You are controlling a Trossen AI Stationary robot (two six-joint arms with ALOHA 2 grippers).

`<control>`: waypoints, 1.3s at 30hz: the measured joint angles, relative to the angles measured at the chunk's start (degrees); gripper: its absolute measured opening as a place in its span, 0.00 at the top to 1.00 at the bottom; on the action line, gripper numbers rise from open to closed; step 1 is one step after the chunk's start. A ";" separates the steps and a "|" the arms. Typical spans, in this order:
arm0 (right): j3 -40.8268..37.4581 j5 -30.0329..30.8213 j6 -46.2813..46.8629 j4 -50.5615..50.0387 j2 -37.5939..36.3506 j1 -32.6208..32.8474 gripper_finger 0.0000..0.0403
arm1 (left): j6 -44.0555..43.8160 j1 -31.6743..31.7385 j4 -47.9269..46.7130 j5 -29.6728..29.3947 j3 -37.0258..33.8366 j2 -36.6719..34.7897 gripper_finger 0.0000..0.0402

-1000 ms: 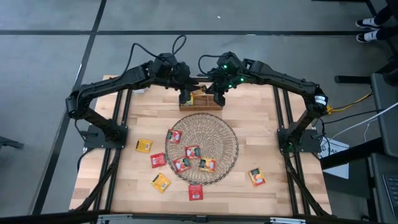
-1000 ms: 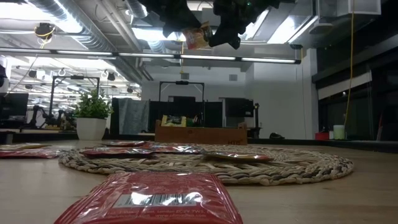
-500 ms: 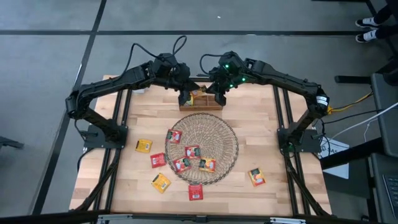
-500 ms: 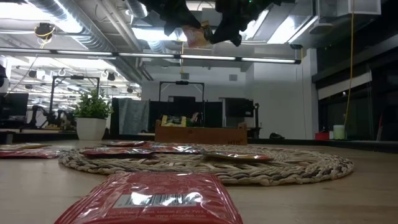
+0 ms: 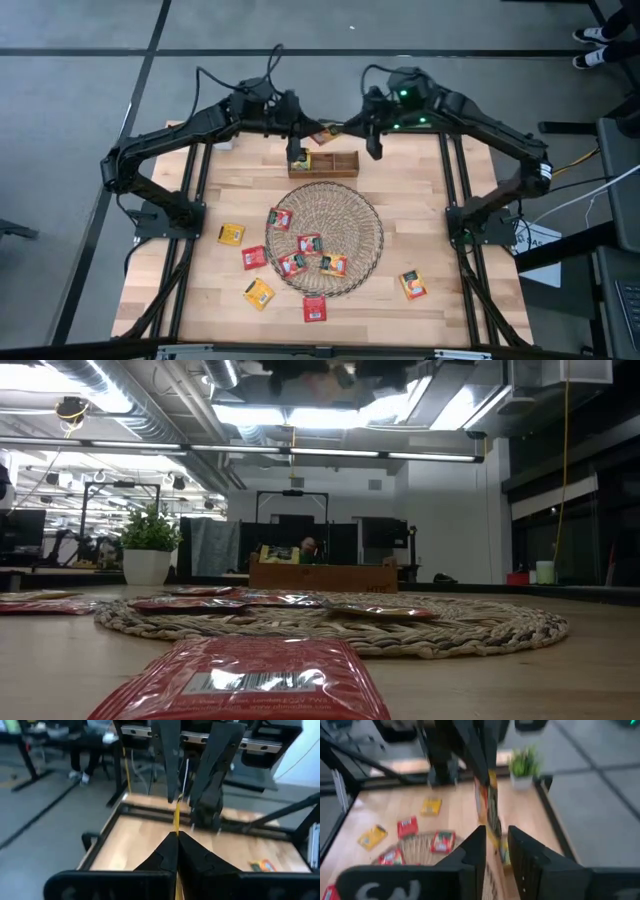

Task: Pick & Place Tea
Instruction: Put the orange tea bag into the middle of the wooden organizer

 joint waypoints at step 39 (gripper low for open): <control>0.02 -6.29 6.23 4.10 -1.52 0.72 0.58 | -3.04 0.59 24.95 10.40 -9.04 -0.11 1.00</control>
